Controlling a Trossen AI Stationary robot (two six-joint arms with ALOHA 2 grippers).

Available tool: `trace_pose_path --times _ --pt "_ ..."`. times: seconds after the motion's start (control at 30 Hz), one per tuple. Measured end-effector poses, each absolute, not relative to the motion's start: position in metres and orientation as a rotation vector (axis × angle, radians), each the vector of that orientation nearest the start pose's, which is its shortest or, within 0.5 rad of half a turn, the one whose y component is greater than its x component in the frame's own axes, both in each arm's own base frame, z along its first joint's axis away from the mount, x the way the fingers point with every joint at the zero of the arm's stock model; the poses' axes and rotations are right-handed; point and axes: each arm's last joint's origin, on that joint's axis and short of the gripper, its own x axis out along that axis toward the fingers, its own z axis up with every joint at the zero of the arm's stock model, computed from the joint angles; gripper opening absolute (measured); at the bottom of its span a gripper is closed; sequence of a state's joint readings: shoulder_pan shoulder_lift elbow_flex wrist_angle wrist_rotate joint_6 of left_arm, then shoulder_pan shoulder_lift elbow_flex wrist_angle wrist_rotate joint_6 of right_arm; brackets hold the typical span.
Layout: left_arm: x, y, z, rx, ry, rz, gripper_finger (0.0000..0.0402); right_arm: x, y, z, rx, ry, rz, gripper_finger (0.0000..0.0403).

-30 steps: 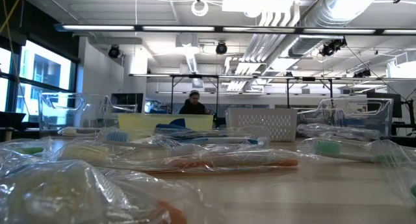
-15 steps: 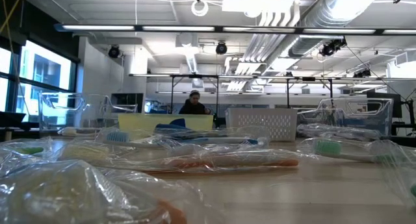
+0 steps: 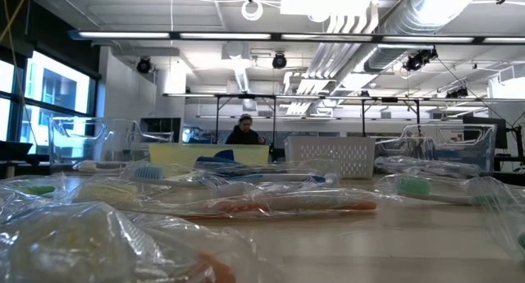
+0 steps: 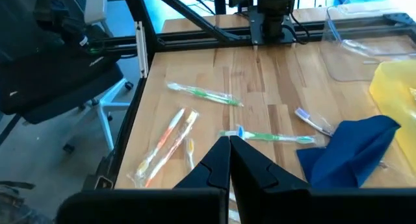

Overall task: Pick & Place Toothbrushes
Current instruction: Put the green toothbrush into the white bin

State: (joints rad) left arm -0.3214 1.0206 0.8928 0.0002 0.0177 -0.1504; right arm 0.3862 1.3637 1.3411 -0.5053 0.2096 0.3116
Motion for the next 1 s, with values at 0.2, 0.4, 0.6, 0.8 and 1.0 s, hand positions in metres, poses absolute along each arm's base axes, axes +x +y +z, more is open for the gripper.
trace_pose_path --times 0.2,0.4,0.6,0.8,1.0 --pt "0.217 -0.072 0.344 -0.243 0.172 -0.311 0.0143 0.290 0.112 0.355 0.178 0.550 0.082 0.0002" --pt "0.217 -0.071 0.342 -0.261 0.197 -0.276 0.0143 0.292 0.113 0.352 0.200 0.560 0.075 0.0002" --pt "0.211 -0.076 0.325 -0.437 0.414 -0.260 0.0143 0.292 0.113 0.352 0.197 0.560 0.074 0.0002" --pt "0.200 -0.073 0.297 -0.661 0.751 -0.084 0.0143 0.292 0.112 0.352 0.165 0.558 0.082 0.0002" --pt "0.186 -0.081 0.273 -0.803 1.036 0.122 0.0143 0.292 0.112 0.351 0.160 0.572 0.084 0.0002"
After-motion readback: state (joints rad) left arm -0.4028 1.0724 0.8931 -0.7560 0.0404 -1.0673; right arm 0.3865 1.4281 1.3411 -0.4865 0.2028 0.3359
